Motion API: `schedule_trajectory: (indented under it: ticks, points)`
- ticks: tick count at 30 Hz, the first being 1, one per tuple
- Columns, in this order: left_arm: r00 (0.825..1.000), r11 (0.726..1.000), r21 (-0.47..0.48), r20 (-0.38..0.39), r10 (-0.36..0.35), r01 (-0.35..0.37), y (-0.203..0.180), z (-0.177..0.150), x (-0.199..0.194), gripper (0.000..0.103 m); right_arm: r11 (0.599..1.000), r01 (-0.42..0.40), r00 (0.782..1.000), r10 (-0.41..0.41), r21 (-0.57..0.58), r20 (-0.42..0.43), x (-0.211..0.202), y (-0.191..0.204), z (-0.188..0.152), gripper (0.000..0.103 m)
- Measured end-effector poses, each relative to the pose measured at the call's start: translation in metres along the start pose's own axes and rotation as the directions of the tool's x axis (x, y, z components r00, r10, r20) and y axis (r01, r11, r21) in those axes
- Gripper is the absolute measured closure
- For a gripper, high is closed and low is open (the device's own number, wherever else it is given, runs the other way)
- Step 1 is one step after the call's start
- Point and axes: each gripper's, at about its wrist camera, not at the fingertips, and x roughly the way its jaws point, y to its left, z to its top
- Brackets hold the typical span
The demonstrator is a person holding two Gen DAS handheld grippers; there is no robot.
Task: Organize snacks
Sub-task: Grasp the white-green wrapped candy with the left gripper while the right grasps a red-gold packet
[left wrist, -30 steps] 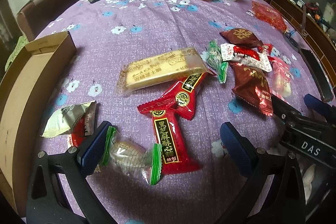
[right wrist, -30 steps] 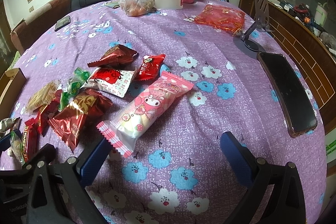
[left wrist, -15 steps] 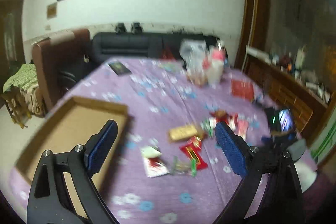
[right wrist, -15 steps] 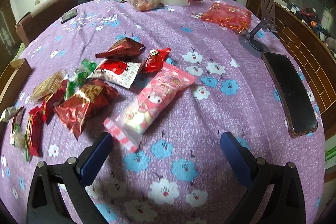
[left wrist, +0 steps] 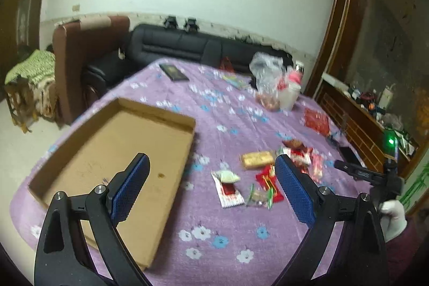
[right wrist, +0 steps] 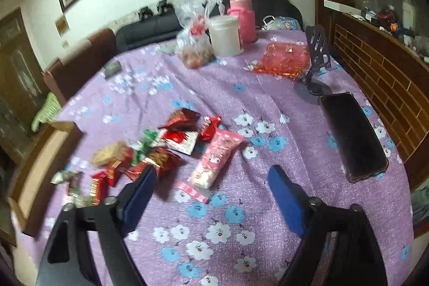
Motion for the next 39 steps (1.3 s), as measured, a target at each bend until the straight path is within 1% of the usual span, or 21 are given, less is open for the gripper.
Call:
schedule_trajectory:
  ticks: [2,3,4,6,8,9,10,12,14,15,17,19,22,25,27,30,32,33,34,35,39]
  points:
    - [0.998,1.000,-0.003,-0.052,-0.026,0.026,-0.001,-0.003,0.009,0.008,1.000,0.001,0.999,0.000,0.015,-0.043,0.014,0.004,-0.001,0.041]
    - [0.997,0.999,-0.001,-0.064,-0.041,0.041,-0.003,-0.004,0.010,0.008,1.000,-0.013,0.998,0.014,0.028,-0.059,0.018,0.006,-0.004,0.053]
    - [0.996,0.999,0.006,-0.072,-0.047,0.048,-0.004,-0.005,0.012,0.008,0.998,-0.041,0.997,0.044,0.040,-0.069,0.021,0.009,-0.006,0.053]
    - [0.996,0.999,0.028,-0.073,-0.040,0.043,-0.008,-0.008,0.015,0.008,0.991,-0.131,0.988,0.134,0.040,-0.076,0.026,0.022,-0.008,0.053]
    - [0.996,0.998,0.029,-0.073,-0.050,0.052,-0.010,-0.011,0.018,0.014,0.982,-0.187,0.978,0.187,0.002,-0.093,0.029,0.040,-0.010,0.053]
    - [0.995,0.997,0.024,-0.080,-0.065,0.067,-0.009,-0.012,0.020,0.025,0.981,-0.189,0.978,0.186,-0.030,-0.100,0.032,0.051,-0.011,0.053]
    - [0.992,0.996,0.018,-0.097,-0.080,0.082,-0.009,-0.012,0.024,0.028,0.983,-0.171,0.981,0.165,-0.062,-0.099,0.035,0.060,-0.012,0.053]
    - [0.990,0.997,0.010,-0.112,-0.080,0.082,-0.009,-0.012,0.029,0.028,0.989,-0.098,0.992,0.089,-0.111,-0.085,0.045,0.072,-0.013,0.053]
    - [0.990,0.997,0.014,-0.120,-0.067,0.070,-0.008,-0.012,0.032,0.028,0.990,-0.072,0.996,0.063,-0.122,-0.069,0.052,0.074,-0.012,0.053]
    - [0.990,0.998,0.017,-0.125,-0.060,0.062,-0.008,-0.012,0.034,0.028,0.991,-0.074,0.995,0.067,-0.113,-0.069,0.056,0.072,-0.013,0.053]
    - [0.988,0.998,0.023,-0.147,-0.049,0.052,-0.009,-0.011,0.042,0.028,0.990,-0.114,0.992,0.109,-0.083,-0.062,0.061,0.066,-0.015,0.063]
    - [0.984,0.998,0.021,-0.169,-0.049,0.054,-0.011,-0.012,0.051,0.028,0.981,-0.184,0.981,0.180,-0.055,-0.067,0.065,0.062,-0.016,0.078]
    - [0.982,0.997,0.049,-0.186,-0.042,0.052,-0.021,-0.015,0.065,0.028,0.978,-0.195,0.980,0.192,-0.068,-0.055,0.063,0.063,-0.015,0.082]
    - [0.980,0.992,0.122,-0.197,-0.001,0.026,-0.039,-0.016,0.084,0.028,0.978,-0.192,0.981,0.189,-0.079,-0.042,0.059,0.064,-0.016,0.085]
    - [0.978,0.990,0.140,-0.208,0.021,0.009,-0.041,-0.015,0.099,0.028,0.978,-0.192,0.981,0.190,-0.078,-0.033,0.058,0.063,-0.016,0.086]
    - [0.971,0.988,0.152,-0.237,0.043,-0.006,-0.042,-0.015,0.123,0.028,0.979,-0.191,0.981,0.189,-0.070,-0.030,0.056,0.061,-0.016,0.086]
    - [0.960,0.987,0.162,-0.276,0.044,0.001,-0.044,-0.019,0.139,0.028,0.980,-0.183,0.983,0.181,-0.073,-0.025,0.056,0.061,-0.016,0.086]
    - [0.957,0.986,0.168,-0.286,0.039,0.010,-0.045,-0.022,0.143,0.040,0.981,-0.182,0.983,0.181,-0.073,-0.022,0.055,0.061,-0.016,0.087]
    - [0.953,0.984,0.175,-0.302,0.036,0.019,-0.046,-0.025,0.148,0.070,0.980,-0.183,0.983,0.182,-0.073,-0.020,0.055,0.061,-0.016,0.088]
    - [0.946,0.984,0.175,-0.321,0.038,0.020,-0.047,-0.027,0.152,0.073,0.980,-0.183,0.983,0.182,-0.074,-0.018,0.054,0.061,-0.016,0.088]
    - [0.955,0.992,0.121,-0.296,0.010,0.028,-0.041,-0.025,0.144,0.073,0.980,-0.186,0.983,0.186,-0.069,-0.013,0.054,0.060,-0.015,0.090]
